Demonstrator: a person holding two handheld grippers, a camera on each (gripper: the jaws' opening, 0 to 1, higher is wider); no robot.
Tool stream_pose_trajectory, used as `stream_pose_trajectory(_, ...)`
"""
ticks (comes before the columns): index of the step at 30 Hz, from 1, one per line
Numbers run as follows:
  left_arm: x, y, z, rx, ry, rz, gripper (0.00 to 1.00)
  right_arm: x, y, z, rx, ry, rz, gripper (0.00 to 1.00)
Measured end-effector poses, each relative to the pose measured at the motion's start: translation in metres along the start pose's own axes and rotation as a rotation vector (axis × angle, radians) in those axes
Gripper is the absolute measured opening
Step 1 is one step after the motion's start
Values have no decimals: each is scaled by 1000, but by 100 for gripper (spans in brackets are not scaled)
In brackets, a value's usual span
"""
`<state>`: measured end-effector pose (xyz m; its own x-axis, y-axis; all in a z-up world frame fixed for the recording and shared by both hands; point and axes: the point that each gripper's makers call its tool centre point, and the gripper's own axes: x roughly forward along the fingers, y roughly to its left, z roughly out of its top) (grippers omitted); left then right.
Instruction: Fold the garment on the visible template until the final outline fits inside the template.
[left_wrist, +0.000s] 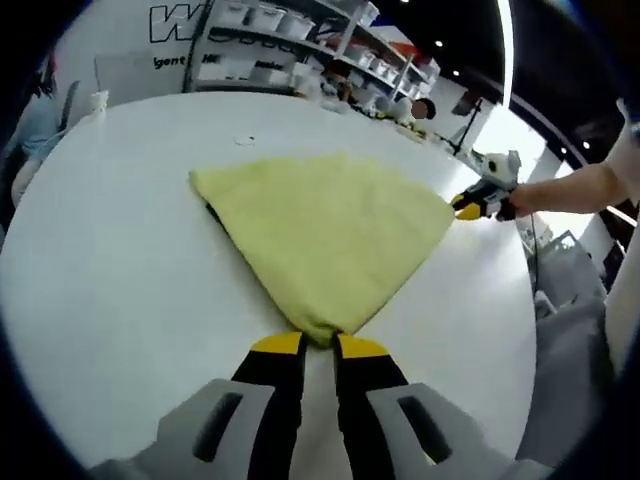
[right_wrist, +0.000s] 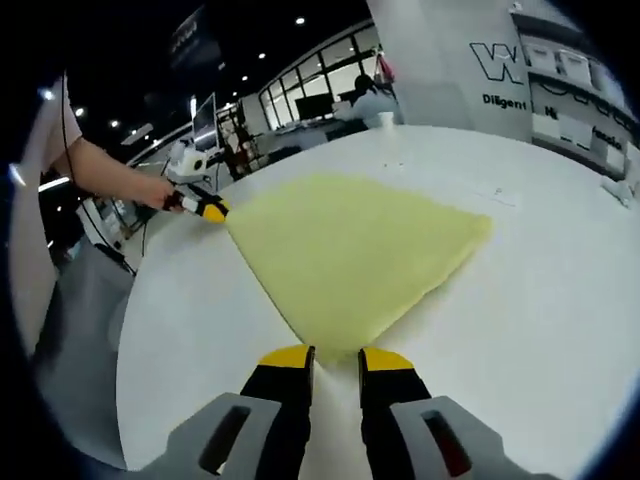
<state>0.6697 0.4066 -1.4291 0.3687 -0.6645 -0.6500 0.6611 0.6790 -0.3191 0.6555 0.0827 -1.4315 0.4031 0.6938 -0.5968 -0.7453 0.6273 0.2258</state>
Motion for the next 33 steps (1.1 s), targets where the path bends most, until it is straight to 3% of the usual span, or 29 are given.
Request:
stream_pose_trajectory(3,1,0,0,24,2,-6,8,2,5,-2,-61,28,27,12)
stream_pose_trajectory(10,1,3,1,40,-1,-9,3,-2,5,-6,-102,57,51,0)
stream_pose_trajectory(18,-3,6,0,52,3,-4,1,-8,3,-14,-139,90,68,0)
stream_pose_trajectory(22,-5,6,0,49,1,-9,1,-13,0,-12,-113,76,65,0)
stream_pose_trajectory(27,-4,5,-1,36,2,-4,1,-3,0,-8,-173,87,59,6)
stream_pose_trajectory(33,-3,5,-1,33,2,-3,1,2,4,-4,-250,109,89,3)
